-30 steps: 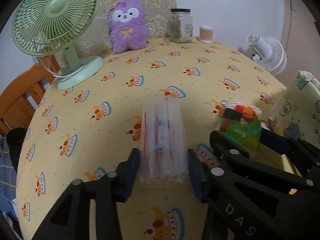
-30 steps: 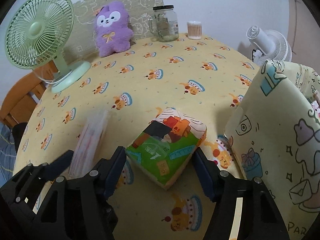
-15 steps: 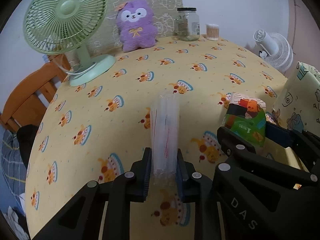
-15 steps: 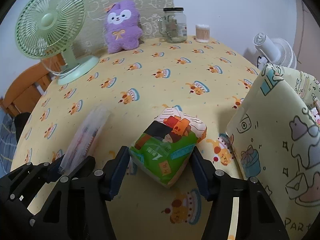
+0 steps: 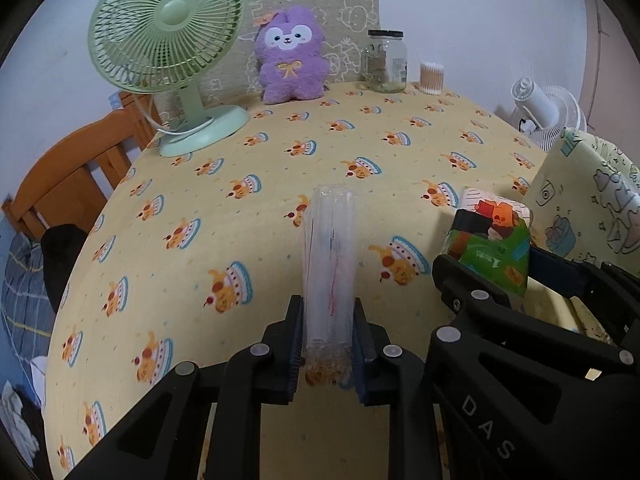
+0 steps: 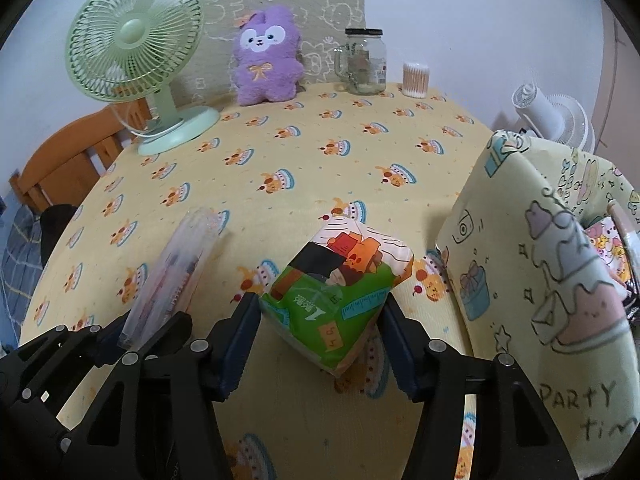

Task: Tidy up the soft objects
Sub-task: 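Lift the green tissue pack and clear straws and carry both over the fabric box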

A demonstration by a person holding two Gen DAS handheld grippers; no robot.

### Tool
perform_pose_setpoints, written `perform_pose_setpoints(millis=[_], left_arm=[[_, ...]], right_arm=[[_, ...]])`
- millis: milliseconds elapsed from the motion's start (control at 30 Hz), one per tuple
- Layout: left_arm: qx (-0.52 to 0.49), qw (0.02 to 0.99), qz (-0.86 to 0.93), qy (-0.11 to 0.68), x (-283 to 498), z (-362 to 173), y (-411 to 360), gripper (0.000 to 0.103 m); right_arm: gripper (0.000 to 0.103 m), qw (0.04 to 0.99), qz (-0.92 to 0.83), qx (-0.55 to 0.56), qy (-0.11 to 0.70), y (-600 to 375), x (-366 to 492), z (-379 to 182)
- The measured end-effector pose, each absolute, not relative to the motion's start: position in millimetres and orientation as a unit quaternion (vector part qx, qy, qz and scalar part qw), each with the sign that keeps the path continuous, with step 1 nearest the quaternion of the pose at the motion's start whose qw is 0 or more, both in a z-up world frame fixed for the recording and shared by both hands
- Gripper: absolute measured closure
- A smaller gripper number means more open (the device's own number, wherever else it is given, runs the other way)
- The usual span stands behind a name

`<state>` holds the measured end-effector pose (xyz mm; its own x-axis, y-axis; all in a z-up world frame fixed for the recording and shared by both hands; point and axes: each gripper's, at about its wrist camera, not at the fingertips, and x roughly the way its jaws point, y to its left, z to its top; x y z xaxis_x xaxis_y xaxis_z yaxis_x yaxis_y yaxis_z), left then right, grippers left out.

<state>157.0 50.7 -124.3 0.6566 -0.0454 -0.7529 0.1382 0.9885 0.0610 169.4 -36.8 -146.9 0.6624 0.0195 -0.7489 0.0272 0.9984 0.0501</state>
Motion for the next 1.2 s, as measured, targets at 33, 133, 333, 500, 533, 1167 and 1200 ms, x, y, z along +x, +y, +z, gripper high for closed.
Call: perform_pose_setpoints(millis=[33,133,333,500,533,1167,1200], left_arm=[[0.055,0.909,-0.049,0.41,154.2,-123.8,50.7,0.084],[0.05,0.913,-0.043,0.403,145.0,-120.6,51.7,0.084],[0.044,0.921,-0.03,0.385,126.9,-110.6,53.7,0.084],[0.035,0.927,-0.024,0.372,113.3,-101.5,53.8,0.084],[0.034,0.928,-0.023,0.37,110.9,-100.0,53.4,0.084],[0.02,0.949,-0.005,0.315,70.7,-58.4,46.7,0.084],[0.019,0.95,-0.005,0.312,68.7,-55.5,45.6,0.083]], right_arm=[[0.041,0.912,0.0,0.028,0.41,-36.5,167.0,-146.4],[0.041,0.915,0.008,0.024,0.403,-35.3,158.5,-142.9],[0.041,0.923,0.025,0.01,0.384,-32.1,142.0,-131.1],[0.041,0.928,0.036,0.007,0.372,-31.8,130.0,-120.5],[0.041,0.929,0.037,0.006,0.369,-32.0,127.5,-118.4],[0.041,0.947,0.062,-0.001,0.315,-39.7,92.0,-75.9],[0.041,0.948,0.062,0.0,0.312,-40.8,90.5,-73.5]])
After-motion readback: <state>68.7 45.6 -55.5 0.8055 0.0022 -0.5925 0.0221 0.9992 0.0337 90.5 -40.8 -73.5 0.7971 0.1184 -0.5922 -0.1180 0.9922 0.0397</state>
